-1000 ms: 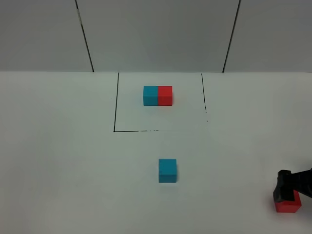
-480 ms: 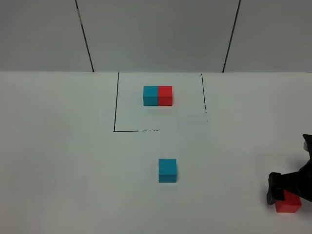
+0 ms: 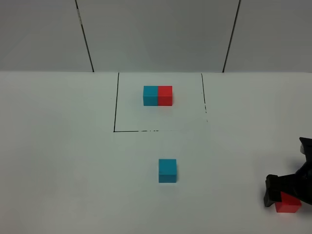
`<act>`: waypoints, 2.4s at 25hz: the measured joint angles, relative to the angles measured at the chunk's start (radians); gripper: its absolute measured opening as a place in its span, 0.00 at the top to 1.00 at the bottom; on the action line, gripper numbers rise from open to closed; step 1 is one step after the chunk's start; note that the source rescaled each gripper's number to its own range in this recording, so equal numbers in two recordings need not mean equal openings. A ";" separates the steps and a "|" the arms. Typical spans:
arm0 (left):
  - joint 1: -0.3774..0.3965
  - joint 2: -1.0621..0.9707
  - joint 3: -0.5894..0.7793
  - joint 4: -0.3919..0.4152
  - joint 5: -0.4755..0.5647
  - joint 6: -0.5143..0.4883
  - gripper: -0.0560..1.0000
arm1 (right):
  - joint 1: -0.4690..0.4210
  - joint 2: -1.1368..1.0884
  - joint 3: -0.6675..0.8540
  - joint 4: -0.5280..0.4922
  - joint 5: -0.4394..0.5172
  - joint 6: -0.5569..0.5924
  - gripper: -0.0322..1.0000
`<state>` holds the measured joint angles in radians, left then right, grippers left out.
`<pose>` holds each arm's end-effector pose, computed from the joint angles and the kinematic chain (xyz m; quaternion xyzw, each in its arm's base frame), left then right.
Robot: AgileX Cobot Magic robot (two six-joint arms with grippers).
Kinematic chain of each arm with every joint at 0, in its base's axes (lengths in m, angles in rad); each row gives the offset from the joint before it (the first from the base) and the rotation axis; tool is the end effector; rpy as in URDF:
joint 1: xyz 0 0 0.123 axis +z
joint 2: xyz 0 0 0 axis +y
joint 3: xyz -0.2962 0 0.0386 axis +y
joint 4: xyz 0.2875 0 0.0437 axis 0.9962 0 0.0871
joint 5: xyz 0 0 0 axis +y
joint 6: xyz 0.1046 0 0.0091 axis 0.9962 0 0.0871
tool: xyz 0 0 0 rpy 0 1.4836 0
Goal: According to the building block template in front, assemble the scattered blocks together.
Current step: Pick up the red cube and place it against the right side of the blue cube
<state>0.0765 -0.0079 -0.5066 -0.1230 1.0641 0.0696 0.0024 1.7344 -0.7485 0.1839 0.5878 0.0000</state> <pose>0.0266 -0.0093 0.2925 0.0000 0.8487 -0.0229 0.5283 0.2910 0.0114 0.0894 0.0730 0.9950 0.0541 0.0419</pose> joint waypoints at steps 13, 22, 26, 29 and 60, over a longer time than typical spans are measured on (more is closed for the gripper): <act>0.000 0.000 0.000 0.000 0.000 0.000 0.19 | 0.000 0.030 -0.011 0.017 0.006 -0.030 0.95; 0.000 0.000 0.000 -0.001 0.000 0.000 0.19 | 0.082 0.032 -0.210 -0.071 0.232 -0.200 0.95; 0.000 0.000 0.000 -0.001 0.000 0.000 0.19 | 0.227 0.039 -0.360 -0.252 0.344 -0.412 0.95; 0.000 0.000 0.000 -0.001 0.000 0.000 0.19 | 0.331 0.074 -0.467 -0.353 0.393 -0.544 0.95; 0.000 0.000 0.000 -0.001 0.000 0.000 0.20 | 0.582 0.486 -0.816 -0.276 0.427 -0.834 0.96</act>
<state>0.0765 -0.0079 -0.5066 -0.1239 1.0641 0.0696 0.5848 2.2204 -1.5647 -0.0925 1.0149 -0.8341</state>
